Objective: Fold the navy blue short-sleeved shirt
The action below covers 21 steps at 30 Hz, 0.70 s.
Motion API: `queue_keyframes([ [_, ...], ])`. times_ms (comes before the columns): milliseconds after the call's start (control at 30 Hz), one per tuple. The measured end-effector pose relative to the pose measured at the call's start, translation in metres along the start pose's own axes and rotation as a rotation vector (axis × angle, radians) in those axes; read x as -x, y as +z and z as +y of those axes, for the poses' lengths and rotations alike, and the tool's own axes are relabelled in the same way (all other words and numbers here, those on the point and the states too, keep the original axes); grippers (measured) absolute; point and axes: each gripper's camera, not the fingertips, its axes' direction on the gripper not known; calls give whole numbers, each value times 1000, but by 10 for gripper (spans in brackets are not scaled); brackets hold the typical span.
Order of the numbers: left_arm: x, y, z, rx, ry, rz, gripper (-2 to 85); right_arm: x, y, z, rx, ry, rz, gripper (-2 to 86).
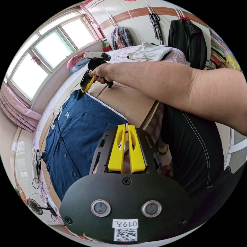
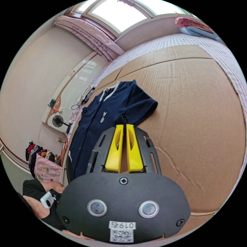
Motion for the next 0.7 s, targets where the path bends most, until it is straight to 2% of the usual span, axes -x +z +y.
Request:
queue_keyframes([
  [233,26,15,-25,42,7,37,25,-15,-2,-22,2,8,18,12],
  [400,51,28,-43,59,-31,56,40,-13,-1,-33,58,-45,41,50],
  [633,90,27,-56,8,-35,196,82,-58,-26,-35,106,23,-107,78],
  [700,119,13,-60,-72,-19,265,76,-64,-26,-35,129,41,-145,77],
])
